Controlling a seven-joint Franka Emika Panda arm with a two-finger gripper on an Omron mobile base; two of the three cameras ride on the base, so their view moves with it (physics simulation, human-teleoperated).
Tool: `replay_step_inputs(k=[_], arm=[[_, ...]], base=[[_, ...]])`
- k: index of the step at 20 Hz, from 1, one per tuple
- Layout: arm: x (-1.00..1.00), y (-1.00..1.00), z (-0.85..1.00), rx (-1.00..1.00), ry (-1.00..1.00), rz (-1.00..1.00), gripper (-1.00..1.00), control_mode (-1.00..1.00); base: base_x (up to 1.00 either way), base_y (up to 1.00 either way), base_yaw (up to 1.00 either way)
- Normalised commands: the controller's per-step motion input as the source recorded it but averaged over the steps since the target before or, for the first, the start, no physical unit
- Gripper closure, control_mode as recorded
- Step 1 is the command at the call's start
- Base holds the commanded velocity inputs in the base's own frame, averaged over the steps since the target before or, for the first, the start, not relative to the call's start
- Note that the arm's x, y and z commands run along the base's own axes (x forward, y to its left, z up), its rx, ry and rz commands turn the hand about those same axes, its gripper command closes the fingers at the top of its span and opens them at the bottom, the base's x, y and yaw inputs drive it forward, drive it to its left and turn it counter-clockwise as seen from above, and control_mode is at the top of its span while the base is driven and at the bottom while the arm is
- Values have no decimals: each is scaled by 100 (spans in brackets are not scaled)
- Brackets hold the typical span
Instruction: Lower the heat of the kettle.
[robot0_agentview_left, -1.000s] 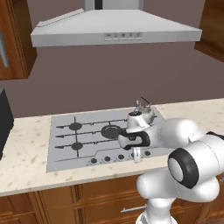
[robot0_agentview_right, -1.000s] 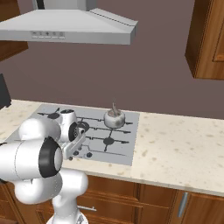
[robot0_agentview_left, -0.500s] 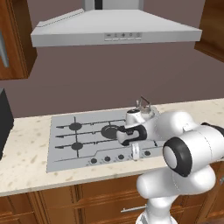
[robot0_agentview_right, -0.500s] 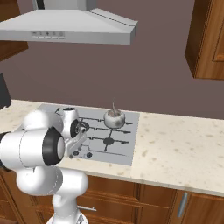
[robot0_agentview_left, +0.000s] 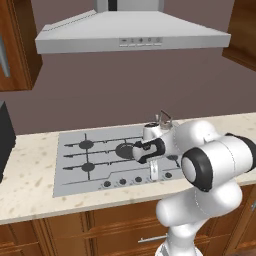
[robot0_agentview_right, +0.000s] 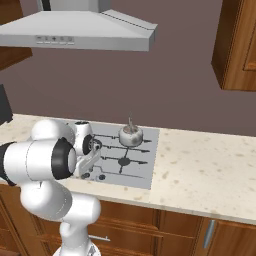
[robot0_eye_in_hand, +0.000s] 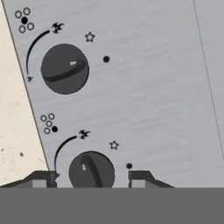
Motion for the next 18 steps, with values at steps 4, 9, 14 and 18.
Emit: replay_step_inputs(k=[4, 9, 14, 18], arm=[[-13, 0, -29, 0, -5, 0, -100, -100], [-21, 0, -34, 0, -9, 0, 100, -100], [-22, 5, -33, 0, -14, 0, 100, -100], [-11, 8, -29, 0, -8, 0, 100, -100]], base=[[0, 0, 0], [0, 0, 0], [0, 0, 0], [0, 0, 0]])
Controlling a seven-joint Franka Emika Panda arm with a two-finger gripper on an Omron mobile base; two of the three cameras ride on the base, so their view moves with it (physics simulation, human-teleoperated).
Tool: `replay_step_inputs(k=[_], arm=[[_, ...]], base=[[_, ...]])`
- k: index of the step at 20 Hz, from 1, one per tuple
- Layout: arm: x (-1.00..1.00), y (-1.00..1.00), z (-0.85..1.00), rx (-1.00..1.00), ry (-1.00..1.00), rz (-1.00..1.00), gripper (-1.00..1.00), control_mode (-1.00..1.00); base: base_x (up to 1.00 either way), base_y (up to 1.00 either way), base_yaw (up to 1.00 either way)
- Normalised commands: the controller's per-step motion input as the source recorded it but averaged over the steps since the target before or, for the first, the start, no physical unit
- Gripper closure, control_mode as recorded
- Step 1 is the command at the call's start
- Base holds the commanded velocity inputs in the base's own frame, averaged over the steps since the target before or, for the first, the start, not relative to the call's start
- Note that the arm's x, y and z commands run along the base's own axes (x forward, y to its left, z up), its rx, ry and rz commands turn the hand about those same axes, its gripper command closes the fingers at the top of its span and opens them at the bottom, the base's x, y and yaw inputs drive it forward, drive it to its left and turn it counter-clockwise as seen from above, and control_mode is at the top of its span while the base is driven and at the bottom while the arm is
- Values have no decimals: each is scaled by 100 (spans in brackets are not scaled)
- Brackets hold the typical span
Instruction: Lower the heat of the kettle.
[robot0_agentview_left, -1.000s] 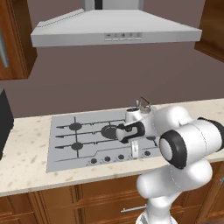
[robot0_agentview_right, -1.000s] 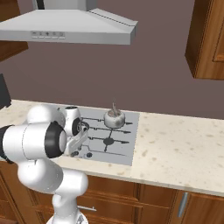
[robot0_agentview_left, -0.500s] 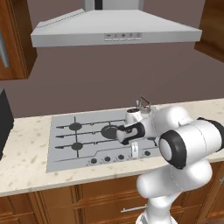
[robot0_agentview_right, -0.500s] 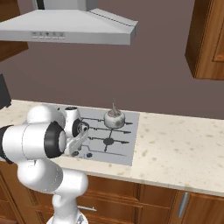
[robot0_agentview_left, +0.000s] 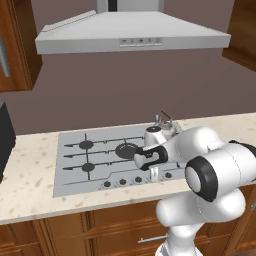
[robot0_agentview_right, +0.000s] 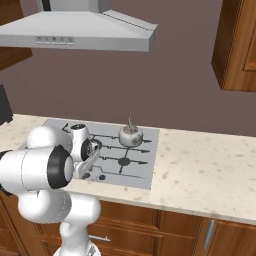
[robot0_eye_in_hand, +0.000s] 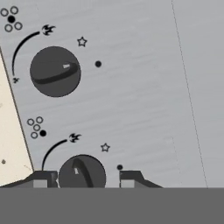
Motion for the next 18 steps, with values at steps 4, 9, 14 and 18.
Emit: replay_step_inputs(k=[4, 9, 14, 18], arm=[[-5, 12, -30, 0, -1, 0, 100, -100], [0, 11, -26, 0, 2, 0, 100, -100], [-21, 0, -32, 0, -1, 0, 100, -100], [-38, 0, -38, 0, -6, 0, 100, -100]], base=[[0, 0, 0], [0, 0, 0], [0, 0, 0], [0, 0, 0]])
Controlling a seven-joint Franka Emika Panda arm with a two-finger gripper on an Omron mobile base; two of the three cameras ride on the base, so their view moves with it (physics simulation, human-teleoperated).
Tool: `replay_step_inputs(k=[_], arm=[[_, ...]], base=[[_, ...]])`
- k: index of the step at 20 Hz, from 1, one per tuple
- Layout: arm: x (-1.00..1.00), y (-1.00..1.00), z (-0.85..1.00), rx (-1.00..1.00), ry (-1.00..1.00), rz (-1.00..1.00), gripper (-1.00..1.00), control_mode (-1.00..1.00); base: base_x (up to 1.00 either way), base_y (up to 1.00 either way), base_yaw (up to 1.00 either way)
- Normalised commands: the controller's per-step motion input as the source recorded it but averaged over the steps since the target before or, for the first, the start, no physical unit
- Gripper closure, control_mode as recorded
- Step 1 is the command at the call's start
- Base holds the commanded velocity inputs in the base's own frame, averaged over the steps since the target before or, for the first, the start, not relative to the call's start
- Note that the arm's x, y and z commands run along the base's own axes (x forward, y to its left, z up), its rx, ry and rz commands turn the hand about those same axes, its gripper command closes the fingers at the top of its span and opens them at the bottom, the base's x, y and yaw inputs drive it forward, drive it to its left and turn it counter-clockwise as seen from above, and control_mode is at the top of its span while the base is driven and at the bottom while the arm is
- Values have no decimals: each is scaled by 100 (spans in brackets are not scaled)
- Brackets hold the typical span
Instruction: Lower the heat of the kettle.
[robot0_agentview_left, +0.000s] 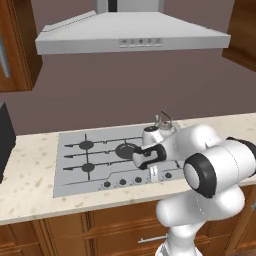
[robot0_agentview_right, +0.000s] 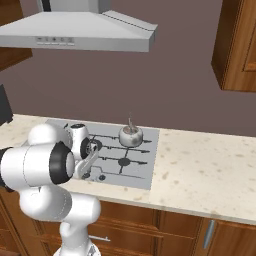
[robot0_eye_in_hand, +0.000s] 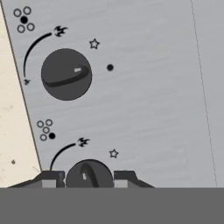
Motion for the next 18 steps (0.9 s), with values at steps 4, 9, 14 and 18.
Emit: replay_step_inputs(k=[4, 9, 14, 18], arm=[[-30, 0, -36, 0, -4, 0, 100, -100], [-12, 0, -27, 0, 0, 0, 100, -100], [-24, 0, -12, 0, -6, 0, 100, -100], [-50, -1, -12, 0, -19, 0, 100, -100]], base=[[0, 0, 0], [0, 0, 0], [0, 0, 0], [0, 0, 0]])
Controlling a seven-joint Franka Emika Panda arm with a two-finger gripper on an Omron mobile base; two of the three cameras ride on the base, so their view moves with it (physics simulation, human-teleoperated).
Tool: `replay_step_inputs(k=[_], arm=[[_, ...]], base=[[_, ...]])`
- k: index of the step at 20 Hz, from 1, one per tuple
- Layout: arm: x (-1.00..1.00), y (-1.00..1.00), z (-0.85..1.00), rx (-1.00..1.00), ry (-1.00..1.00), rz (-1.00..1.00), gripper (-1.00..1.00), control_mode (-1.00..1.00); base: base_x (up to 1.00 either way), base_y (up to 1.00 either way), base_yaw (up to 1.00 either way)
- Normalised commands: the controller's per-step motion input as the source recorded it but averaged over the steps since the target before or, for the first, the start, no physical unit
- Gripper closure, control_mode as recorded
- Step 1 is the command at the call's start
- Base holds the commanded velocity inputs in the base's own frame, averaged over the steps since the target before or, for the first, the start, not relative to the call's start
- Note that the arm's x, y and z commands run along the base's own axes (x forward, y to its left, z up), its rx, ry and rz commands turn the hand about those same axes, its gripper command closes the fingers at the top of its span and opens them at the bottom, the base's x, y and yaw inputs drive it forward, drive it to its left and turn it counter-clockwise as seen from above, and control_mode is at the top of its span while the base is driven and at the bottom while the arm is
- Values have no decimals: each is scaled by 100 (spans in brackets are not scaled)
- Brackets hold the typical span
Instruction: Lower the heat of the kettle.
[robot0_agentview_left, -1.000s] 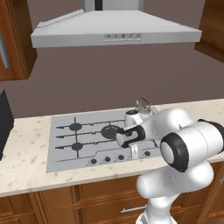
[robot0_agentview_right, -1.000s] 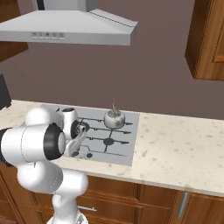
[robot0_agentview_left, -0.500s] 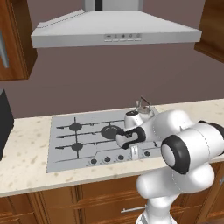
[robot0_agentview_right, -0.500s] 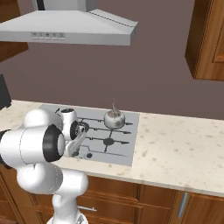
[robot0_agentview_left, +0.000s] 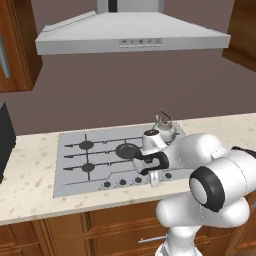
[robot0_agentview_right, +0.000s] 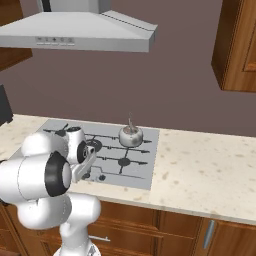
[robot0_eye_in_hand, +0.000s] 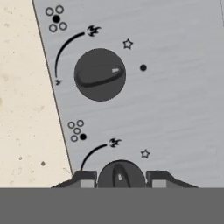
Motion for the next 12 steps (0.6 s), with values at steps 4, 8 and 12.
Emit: replay_step_inputs(k=[4, 8, 12], arm=[[-35, -1, -11, 0, -7, 0, 100, -100], [-5, 0, -9, 0, 3, 0, 100, -100], [9, 0, -2, 0, 16, 0, 100, -100]], base=[[0, 0, 0], [0, 0, 0], [0, 0, 0]])
